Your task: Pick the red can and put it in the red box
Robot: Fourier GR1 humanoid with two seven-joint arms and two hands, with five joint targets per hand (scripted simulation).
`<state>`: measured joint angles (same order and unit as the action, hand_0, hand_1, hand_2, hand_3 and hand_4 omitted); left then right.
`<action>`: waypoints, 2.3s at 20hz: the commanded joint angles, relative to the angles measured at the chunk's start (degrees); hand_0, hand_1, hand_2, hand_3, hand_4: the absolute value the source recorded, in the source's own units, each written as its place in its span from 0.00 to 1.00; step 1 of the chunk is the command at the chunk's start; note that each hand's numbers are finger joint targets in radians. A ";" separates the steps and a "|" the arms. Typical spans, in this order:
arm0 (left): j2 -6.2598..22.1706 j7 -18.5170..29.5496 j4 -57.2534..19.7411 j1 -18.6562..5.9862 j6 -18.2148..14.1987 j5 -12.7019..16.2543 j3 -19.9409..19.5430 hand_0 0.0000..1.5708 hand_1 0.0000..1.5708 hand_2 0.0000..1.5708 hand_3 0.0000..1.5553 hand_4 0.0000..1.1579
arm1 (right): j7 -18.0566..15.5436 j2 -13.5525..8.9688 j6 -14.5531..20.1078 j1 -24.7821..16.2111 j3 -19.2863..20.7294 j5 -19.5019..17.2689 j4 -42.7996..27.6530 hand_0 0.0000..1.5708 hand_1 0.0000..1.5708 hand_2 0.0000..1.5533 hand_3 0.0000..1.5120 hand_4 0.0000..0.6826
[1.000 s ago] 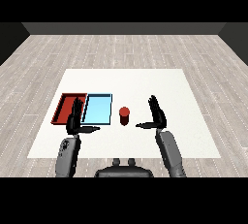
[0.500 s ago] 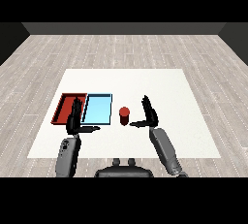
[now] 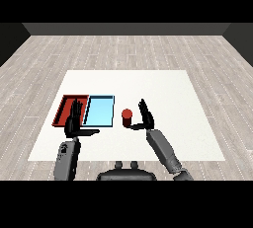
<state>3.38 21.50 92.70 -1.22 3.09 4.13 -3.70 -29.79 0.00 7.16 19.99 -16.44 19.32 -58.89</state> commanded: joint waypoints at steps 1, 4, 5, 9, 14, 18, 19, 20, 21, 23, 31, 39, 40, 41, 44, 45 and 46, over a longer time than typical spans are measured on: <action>-0.40 2.74 -4.94 -2.70 0.46 1.22 -1.37 0.00 0.00 0.00 0.00 0.00 | -6.17 0.00 2.16 1.90 -3.14 2.94 7.53 0.00 0.00 0.00 0.00 0.00; -1.73 2.71 -6.12 -4.25 -1.45 -1.13 0.57 0.00 0.00 0.00 0.00 0.00 | -2.29 0.00 3.67 2.25 -3.70 4.51 3.86 0.00 0.00 0.00 0.00 0.00; 0.51 2.29 -3.72 -2.17 0.91 1.58 -1.93 0.00 0.00 0.00 0.00 0.00 | -3.06 0.00 6.84 2.31 -9.38 7.19 4.62 0.00 0.00 0.00 0.00 0.00; -0.24 -0.50 -1.50 -2.88 -0.68 0.19 -0.25 0.00 0.00 0.00 0.00 0.00 | -1.70 -1.26 1.14 0.51 -1.91 2.46 3.19 0.00 0.00 0.00 0.00 0.00; -0.34 5.21 -6.37 -1.87 1.23 0.40 -0.78 0.00 0.00 0.00 0.00 0.00 | -7.48 0.00 3.80 0.54 -8.70 8.24 7.92 0.00 0.00 0.00 0.00 0.00; -1.03 5.95 -3.95 0.81 1.01 -0.35 0.30 0.00 0.00 0.00 0.00 0.00 | -8.11 0.00 7.13 10.29 -10.93 15.84 15.00 0.00 0.00 0.00 0.00 0.00; -1.16 0.80 -2.02 -1.85 -0.65 -0.33 0.69 0.00 0.00 0.00 0.00 0.00 | -9.89 0.00 3.11 8.90 -8.41 14.20 16.99 0.00 0.00 0.00 0.00 0.00; -1.99 -0.50 0.80 -0.96 -2.09 -1.07 1.62 0.00 0.00 0.00 0.00 0.00 | -7.64 0.00 5.89 7.56 -10.40 13.59 12.80 0.00 0.00 0.00 0.00 0.00; 0.45 0.07 -1.18 -2.57 1.14 1.34 -0.58 0.00 0.00 0.00 0.00 0.00 | -5.61 0.00 9.48 6.21 -13.64 15.16 7.04 0.00 0.00 0.00 0.00 0.00; -1.87 2.04 1.63 2.83 -0.04 -0.43 1.99 0.00 0.00 0.00 0.00 0.00 | -11.65 0.00 7.25 11.57 -15.19 19.49 17.58 0.00 0.00 0.00 0.00 0.00; 0.87 -0.44 1.03 -0.24 0.98 0.88 -0.72 0.00 0.00 0.00 0.00 0.00 | -10.49 0.00 6.57 10.50 -18.32 22.10 14.34 0.00 0.00 0.00 0.00 0.00; 1.92 -2.76 4.75 1.91 1.32 0.83 -0.69 0.00 0.00 0.00 0.00 0.00 | -9.77 0.00 5.47 11.94 -18.48 23.71 15.64 0.00 0.00 0.00 0.00 0.00; 1.02 4.51 -3.93 -0.25 0.84 -0.58 -1.67 0.00 0.00 0.00 0.00 0.00 | -11.70 0.00 7.73 15.14 -22.83 28.43 17.99 0.00 0.00 0.00 0.00 0.00; -0.06 -1.39 2.63 1.89 1.40 1.02 0.62 0.00 0.00 0.00 0.00 0.00 | -8.95 0.00 7.69 15.16 -18.58 25.22 16.09 0.00 0.00 0.00 0.00 0.00; -0.43 3.13 -3.38 -0.22 0.86 -0.08 -0.25 0.00 0.00 0.00 0.00 0.00 | -10.40 0.00 9.52 16.00 -22.29 27.89 18.86 0.00 0.00 0.00 0.00 0.00; -0.86 1.35 -1.02 0.77 0.56 0.10 0.46 0.00 0.00 0.00 0.00 0.00 | -10.26 0.00 11.07 17.32 -22.71 28.76 20.44 0.00 0.00 0.00 0.00 0.00; 0.60 2.49 -3.39 -1.99 1.50 0.55 -1.02 0.00 0.00 0.00 0.00 0.00 | -9.97 0.00 13.56 18.09 -25.15 30.99 19.57 0.00 0.00 0.00 0.00 0.00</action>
<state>3.34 22.97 91.42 -1.50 3.85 4.22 -3.86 -40.14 -0.03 17.12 35.20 -38.66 46.95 -41.12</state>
